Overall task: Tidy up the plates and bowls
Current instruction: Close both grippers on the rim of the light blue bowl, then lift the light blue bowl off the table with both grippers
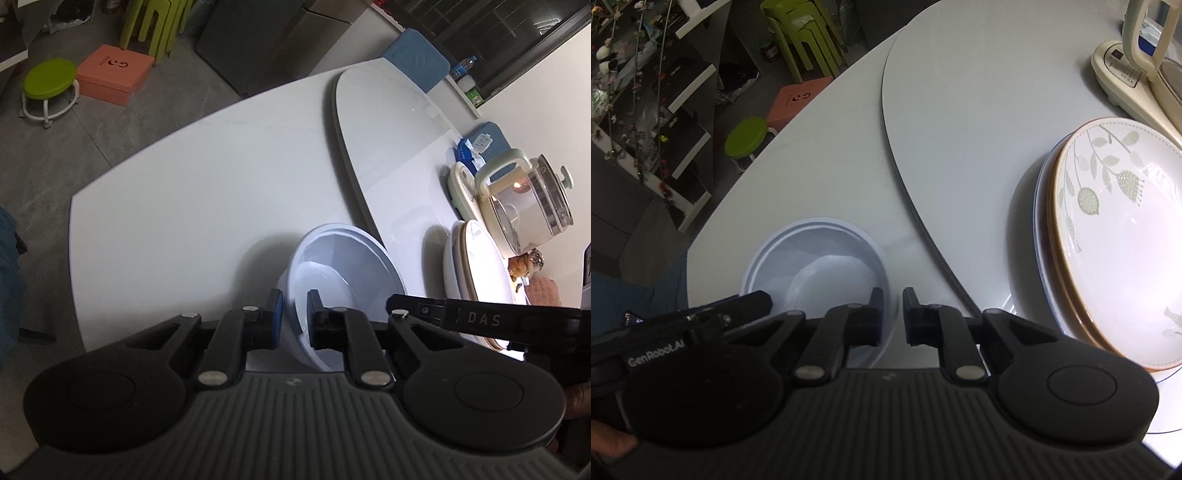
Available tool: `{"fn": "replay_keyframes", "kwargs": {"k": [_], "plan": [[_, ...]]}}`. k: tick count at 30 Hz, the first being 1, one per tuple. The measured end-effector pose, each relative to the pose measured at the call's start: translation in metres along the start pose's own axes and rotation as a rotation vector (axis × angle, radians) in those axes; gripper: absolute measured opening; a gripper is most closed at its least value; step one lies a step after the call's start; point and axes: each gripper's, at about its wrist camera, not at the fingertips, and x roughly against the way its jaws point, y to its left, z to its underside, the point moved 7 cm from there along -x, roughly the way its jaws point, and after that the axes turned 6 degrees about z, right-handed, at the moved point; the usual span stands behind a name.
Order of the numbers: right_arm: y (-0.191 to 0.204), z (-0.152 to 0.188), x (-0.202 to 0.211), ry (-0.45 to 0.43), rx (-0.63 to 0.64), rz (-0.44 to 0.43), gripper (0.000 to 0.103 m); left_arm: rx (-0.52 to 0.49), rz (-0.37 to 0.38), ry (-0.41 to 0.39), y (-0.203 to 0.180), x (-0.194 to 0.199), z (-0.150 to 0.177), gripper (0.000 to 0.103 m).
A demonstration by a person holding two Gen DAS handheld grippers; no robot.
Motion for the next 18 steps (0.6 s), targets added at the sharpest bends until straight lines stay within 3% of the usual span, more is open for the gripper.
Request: {"fn": "replay_keyframes", "kwargs": {"k": [7, 18], "plan": [[0.000, -0.003, 0.012, -0.021, -0.011, -0.021, 0.013, -0.024, -0.018, 0.005, -0.009, 0.011, -0.001, 0.016], [-0.001, -0.003, 0.065, -0.068, -0.089, -0.074, 0.013, -0.005, -0.019, 0.001, -0.030, 0.065, -0.017, 0.016]]}}
